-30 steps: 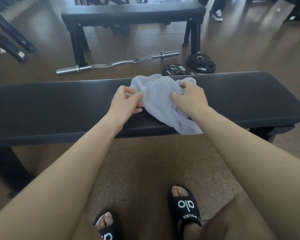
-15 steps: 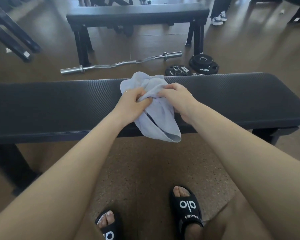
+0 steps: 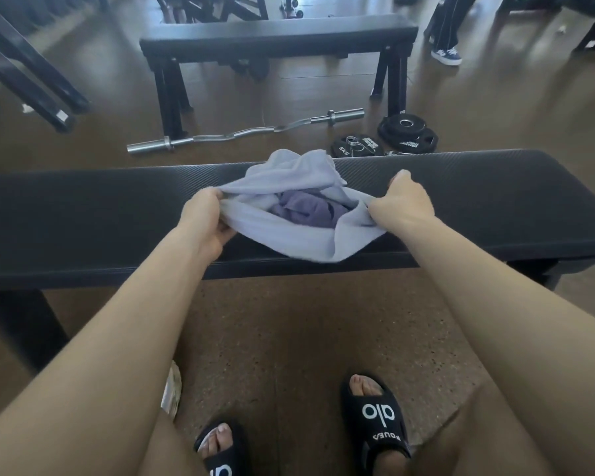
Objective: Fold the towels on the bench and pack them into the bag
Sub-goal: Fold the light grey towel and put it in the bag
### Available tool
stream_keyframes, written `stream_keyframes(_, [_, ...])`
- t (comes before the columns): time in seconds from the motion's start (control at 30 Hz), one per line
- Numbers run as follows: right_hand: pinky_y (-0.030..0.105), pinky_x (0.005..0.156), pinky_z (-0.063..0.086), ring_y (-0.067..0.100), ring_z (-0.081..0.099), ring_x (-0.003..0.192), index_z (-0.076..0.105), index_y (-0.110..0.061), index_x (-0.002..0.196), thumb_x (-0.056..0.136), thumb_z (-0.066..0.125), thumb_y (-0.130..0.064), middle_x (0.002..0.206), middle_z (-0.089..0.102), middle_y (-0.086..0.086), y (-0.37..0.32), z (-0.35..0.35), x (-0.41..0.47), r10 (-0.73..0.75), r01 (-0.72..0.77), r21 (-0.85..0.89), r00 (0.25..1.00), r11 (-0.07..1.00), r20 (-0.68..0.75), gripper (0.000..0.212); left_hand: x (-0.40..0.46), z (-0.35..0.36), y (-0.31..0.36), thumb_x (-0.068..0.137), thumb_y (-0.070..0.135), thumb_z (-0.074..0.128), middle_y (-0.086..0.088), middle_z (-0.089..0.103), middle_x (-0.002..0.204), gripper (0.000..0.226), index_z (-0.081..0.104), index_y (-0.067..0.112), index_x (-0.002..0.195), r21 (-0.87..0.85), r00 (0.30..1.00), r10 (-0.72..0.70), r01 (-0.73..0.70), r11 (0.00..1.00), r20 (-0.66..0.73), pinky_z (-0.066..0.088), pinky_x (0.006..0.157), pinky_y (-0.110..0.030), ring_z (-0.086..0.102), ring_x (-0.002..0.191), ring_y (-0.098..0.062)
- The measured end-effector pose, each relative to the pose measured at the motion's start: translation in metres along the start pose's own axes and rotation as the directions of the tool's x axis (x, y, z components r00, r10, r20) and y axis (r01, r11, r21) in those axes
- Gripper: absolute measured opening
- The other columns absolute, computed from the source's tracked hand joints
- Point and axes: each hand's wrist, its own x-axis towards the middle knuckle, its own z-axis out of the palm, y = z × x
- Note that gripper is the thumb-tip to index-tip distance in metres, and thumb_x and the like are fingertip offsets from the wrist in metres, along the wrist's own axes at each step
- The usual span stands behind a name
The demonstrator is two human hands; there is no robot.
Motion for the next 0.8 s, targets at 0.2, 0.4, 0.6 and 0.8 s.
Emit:
stream_keyframes(0.2, [0.040, 0.089, 0.048, 0.029, 0.056, 0.102, 0.063, -0.013, 0.112, 0.077, 0.052, -0.002, 0.107, 0.062, 0.008, -0.038, 0.006, -0.026, -0.565, 0.577, 0.113, 0.816, 0.809, -0.117, 0.038, -0.003, 0.006, -0.002, 0.077, 0.014, 0.060, -0.003, 0.053, 0.105, 0.046, 0.043, 0.011, 0.119, 0.610, 0.979, 0.189, -0.197, 0.767, 0.079, 0.042, 0.067, -0.029, 0.053, 0.086, -0.017])
stream_keyframes(0.4, [0.044, 0.097, 0.044, 0.032, 0.046, 0.114, 0.050, -0.029, 0.129, 0.065, 0.065, -0.050, 0.121, 0.050, 0.010, -0.044, 0.031, -0.039, -0.544, 0.636, -0.206, 0.755, 0.744, 0.367, 0.069, -0.002, 0.013, -0.014, 0.084, 0.036, 0.072, 0.003, 0.059, 0.105, 0.039, 0.054, 0.020, 0.116, 0.754, 0.840, 0.386, -0.525, 0.396, 0.382, 0.045, 0.080, -0.034, 0.054, 0.099, -0.019])
stream_keyframes(0.6, [0.034, 0.078, 0.043, 0.031, 0.053, 0.105, 0.055, -0.021, 0.103, 0.086, 0.059, -0.022, 0.113, 0.058, 0.008, -0.046, 0.032, -0.035, -0.527, 0.599, -0.226, 0.792, 0.768, 0.308, 0.018, 0.001, 0.010, -0.008, 0.103, 0.030, 0.044, 0.004, 0.050, 0.079, 0.028, 0.047, 0.015, 0.079, 0.690, 0.848, 0.460, -0.499, 0.524, 0.264, 0.033, 0.064, -0.034, 0.044, 0.072, -0.015])
stream_keyframes(0.8, [0.020, 0.056, 0.033, 0.023, 0.052, 0.085, 0.051, -0.020, 0.080, 0.084, 0.057, -0.009, 0.089, 0.058, 0.001, -0.034, 0.014, -0.023, -0.364, 0.351, 0.237, 0.931, 0.906, 0.012, 0.013, 0.011, -0.011, -0.003, 0.099, 0.029, 0.043, -0.003, 0.066, 0.109, 0.025, 0.064, 0.017, 0.101, 0.398, 0.924, 0.375, -0.318, 0.860, -0.071, 0.048, 0.082, -0.035, 0.059, 0.096, -0.018])
